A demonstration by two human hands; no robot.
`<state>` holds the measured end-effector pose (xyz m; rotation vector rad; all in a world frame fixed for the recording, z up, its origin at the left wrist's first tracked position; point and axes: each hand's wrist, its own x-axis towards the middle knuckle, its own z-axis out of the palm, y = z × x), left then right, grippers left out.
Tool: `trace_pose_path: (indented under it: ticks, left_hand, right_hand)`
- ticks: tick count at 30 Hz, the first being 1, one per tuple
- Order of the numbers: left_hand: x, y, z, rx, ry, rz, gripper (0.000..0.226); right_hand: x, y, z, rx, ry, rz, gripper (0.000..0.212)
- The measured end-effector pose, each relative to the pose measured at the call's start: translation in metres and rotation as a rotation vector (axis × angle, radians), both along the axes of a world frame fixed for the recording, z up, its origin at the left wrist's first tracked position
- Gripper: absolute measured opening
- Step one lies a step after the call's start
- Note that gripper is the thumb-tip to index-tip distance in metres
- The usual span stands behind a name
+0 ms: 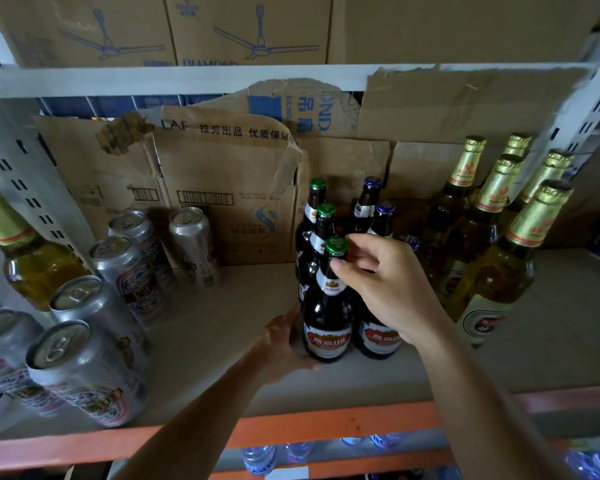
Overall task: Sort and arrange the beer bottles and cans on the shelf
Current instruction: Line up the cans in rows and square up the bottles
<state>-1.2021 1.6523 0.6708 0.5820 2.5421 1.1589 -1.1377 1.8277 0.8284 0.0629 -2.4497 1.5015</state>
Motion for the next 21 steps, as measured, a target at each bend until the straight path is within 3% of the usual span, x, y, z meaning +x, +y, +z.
trace_pose_path:
  ticks: [3,9,21]
  left_hand:
    - [0.0,-0.001,-0.005,-0.013,0.011,0.013,0.115]
    - [0.002,0.002,0.0,0.029,0.007,0.053,0.085]
    - [0.009,0.005,0.008,0.001,0.013,0.102,0.084]
  right_hand:
    - [0.008,0.008,0.006,-0.025,0.065,-0.042,0.04]
    - [0.02,0.017,0.012,-0.189,0.159,-0.1,0.028]
    - [0.023,0.026,0.015,-0.304,0.23,-0.109,0.024]
